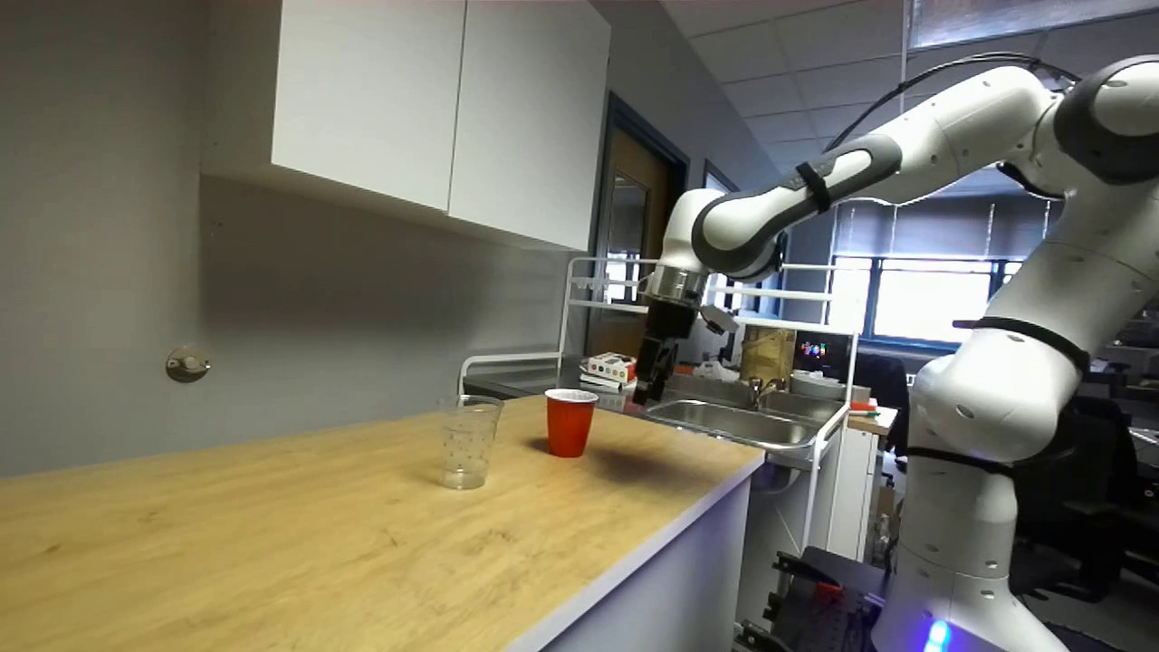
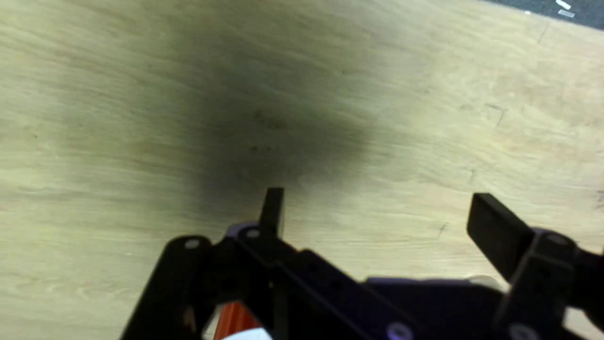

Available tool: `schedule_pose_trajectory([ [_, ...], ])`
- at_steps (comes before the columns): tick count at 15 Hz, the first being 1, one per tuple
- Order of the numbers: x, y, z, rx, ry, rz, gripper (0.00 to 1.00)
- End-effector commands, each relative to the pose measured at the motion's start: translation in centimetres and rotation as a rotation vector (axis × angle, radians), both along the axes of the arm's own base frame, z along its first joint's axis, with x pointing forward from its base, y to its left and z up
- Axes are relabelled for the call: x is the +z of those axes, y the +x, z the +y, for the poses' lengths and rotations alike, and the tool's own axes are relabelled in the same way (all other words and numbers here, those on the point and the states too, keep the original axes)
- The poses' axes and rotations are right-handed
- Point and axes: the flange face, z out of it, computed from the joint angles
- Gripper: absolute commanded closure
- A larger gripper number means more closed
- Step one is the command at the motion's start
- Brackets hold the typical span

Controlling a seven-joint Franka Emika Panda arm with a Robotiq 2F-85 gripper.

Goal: Pour the contents of the orange cup into the transparent one

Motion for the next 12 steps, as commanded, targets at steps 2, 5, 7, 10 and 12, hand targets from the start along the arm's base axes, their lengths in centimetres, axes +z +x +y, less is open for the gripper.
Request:
schedule_pose_trajectory([
  [2,-0.6,7.3,1.0,-0.022,-0.075,-0.005,0.0],
  [5,-0.4,11.0,0.6,-0.051,-0.114,-0.004,0.0],
  [7,0.2,12.9,0.1,-0.072,-0.129,-0.01,0.0],
  [10,1.6,15.2,-1.2,-0.11,-0.141,-0.03,0.0],
  [12,2.2,16.4,-2.4,-0.137,-0.138,-0.033,0.0],
])
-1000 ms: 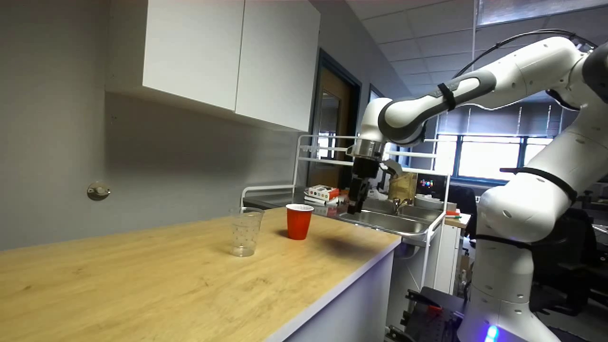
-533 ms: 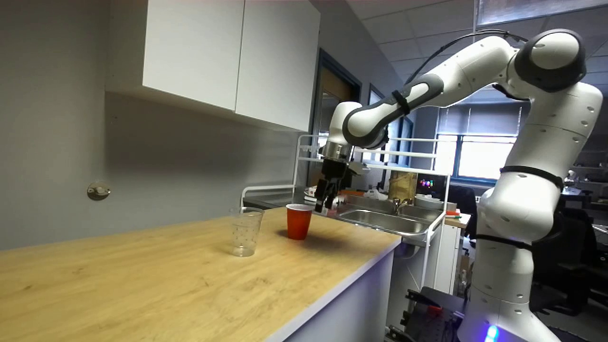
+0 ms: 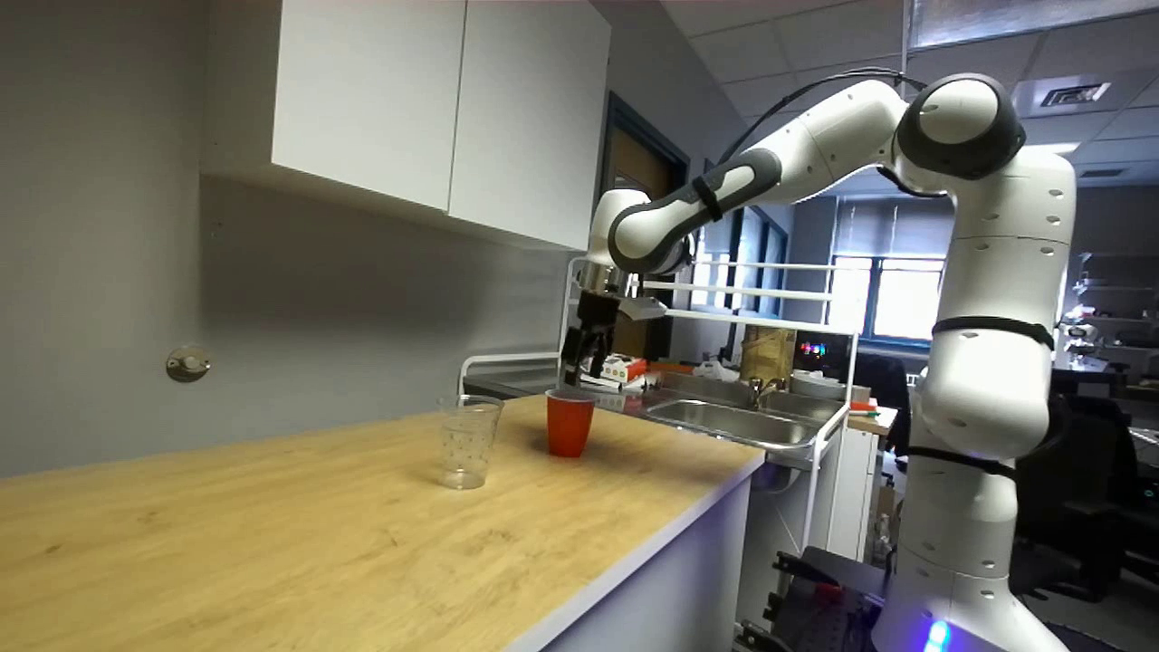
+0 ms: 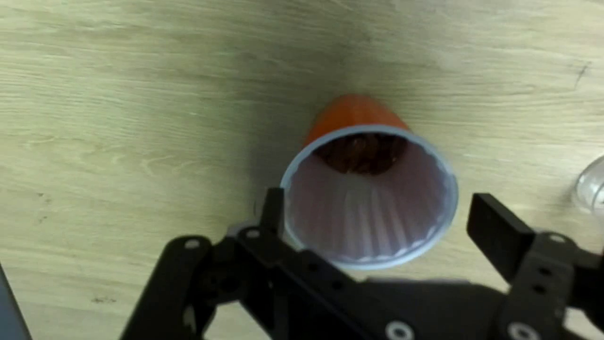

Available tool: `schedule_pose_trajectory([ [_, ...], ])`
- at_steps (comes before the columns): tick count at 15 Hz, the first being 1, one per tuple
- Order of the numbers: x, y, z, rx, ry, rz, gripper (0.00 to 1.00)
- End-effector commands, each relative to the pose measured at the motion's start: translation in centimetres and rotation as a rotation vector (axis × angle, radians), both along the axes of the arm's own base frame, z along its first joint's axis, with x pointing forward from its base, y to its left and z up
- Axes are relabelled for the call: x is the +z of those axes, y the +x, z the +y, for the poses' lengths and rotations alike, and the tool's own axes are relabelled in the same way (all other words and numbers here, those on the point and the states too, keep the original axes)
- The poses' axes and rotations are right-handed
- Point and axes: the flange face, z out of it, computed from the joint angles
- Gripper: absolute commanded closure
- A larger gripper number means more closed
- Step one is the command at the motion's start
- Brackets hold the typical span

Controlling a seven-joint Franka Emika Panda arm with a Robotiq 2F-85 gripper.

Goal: Pour the contents of the orange cup into the transparent one

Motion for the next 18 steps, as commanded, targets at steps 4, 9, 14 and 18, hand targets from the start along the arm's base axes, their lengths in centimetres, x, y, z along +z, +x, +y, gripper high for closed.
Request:
schedule_pose_trajectory([
  [4,0.1,3.4,-3.8,-0.094,-0.01,0.03,0.0],
  [9,-4.2,3.6,-5.9,-0.135,-0.002,0.113,0.0],
  [14,-6.7,3.6,-5.9,-0.154,-0.018,0.161,0.48],
  [18,-6.8,3.4,-5.4,-0.159,-0.023,0.173,0.78],
])
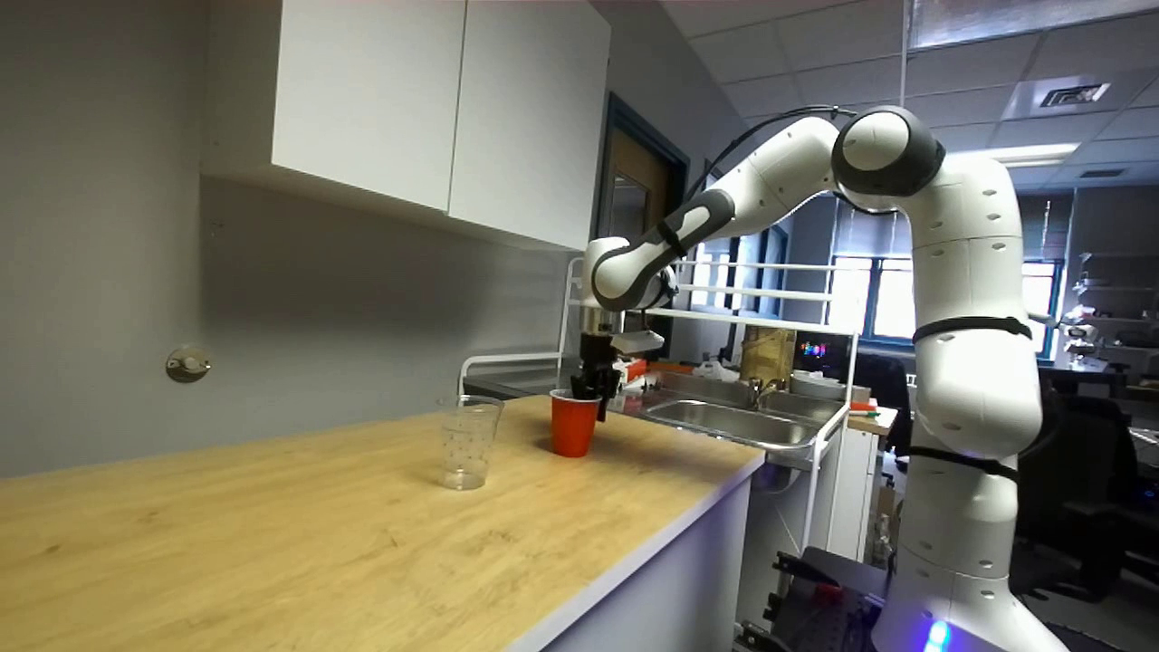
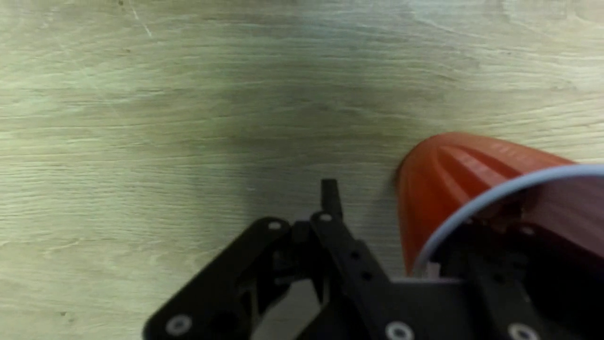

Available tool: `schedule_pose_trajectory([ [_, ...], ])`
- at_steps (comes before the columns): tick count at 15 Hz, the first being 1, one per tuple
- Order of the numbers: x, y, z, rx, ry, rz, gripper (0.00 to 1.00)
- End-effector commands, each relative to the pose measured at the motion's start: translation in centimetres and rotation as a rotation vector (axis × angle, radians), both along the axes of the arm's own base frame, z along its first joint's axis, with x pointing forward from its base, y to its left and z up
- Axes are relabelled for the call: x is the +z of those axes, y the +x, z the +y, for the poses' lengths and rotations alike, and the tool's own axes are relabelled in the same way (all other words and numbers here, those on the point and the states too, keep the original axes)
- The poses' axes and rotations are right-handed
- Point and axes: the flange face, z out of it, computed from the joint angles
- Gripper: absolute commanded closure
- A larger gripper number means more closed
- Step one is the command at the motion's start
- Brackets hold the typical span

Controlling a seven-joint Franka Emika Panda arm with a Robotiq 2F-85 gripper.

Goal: Pour the contents of the orange cup into the transparent one

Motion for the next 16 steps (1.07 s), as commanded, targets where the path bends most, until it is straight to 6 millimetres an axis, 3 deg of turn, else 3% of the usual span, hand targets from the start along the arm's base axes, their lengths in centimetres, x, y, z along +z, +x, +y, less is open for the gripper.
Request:
schedule_pose_trajectory([
  [1,0.8,0.3,0.6,-0.019,-0.023,0.014,0.87],
  [3,0.8,0.2,1.1,-0.032,-0.034,0.02,0.95],
  [7,2.1,0.1,3.5,-0.058,-0.076,0.026,0.93],
  [16,6.7,-0.7,16.2,-0.043,-0.3,-0.009,0.92],
])
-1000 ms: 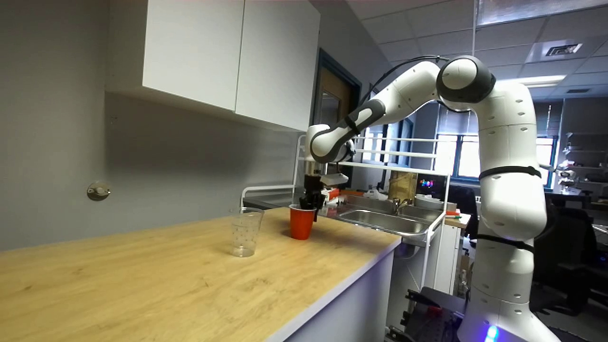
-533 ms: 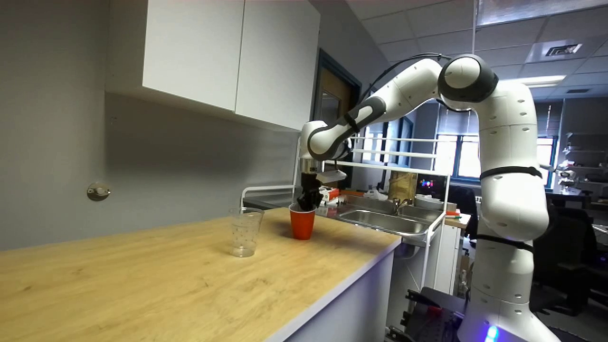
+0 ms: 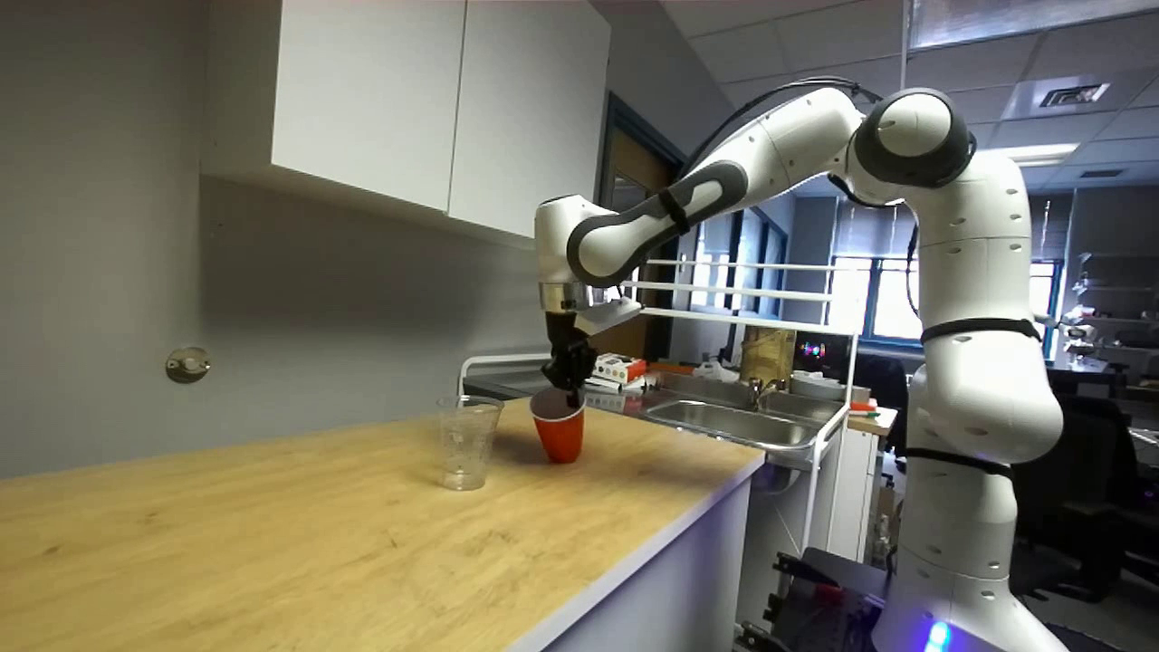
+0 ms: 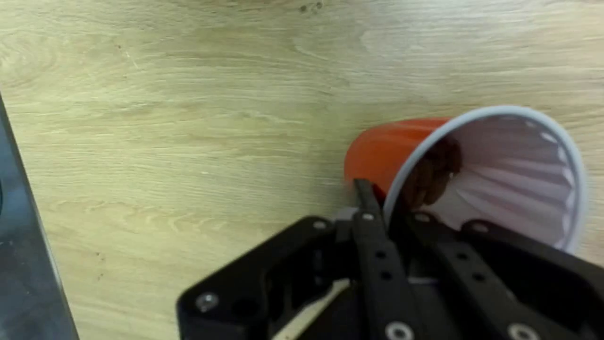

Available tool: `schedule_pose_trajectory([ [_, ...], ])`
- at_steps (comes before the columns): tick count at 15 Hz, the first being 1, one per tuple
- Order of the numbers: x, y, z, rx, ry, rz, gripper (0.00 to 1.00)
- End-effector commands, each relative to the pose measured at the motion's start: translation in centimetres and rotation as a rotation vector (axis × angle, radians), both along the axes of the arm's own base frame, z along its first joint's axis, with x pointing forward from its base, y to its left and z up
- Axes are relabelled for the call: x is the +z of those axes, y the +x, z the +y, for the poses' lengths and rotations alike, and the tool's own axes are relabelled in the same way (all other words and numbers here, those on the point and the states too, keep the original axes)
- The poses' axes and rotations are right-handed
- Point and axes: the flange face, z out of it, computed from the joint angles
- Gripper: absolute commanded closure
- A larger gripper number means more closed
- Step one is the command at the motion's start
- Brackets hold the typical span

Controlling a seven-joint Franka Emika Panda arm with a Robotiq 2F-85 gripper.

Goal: Pour the contents of the orange cup into the transparent one

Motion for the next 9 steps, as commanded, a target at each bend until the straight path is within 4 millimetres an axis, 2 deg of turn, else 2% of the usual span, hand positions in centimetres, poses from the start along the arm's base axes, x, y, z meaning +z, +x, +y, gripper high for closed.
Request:
schedule_pose_trajectory([
  [1,2.3,0.0,4.3,0.012,-0.099,-0.021,0.92],
  [4,3.1,-0.1,6.2,0.024,-0.143,-0.03,0.92],
  [9,4.6,0.2,6.0,0.004,-0.2,-0.07,0.92],
])
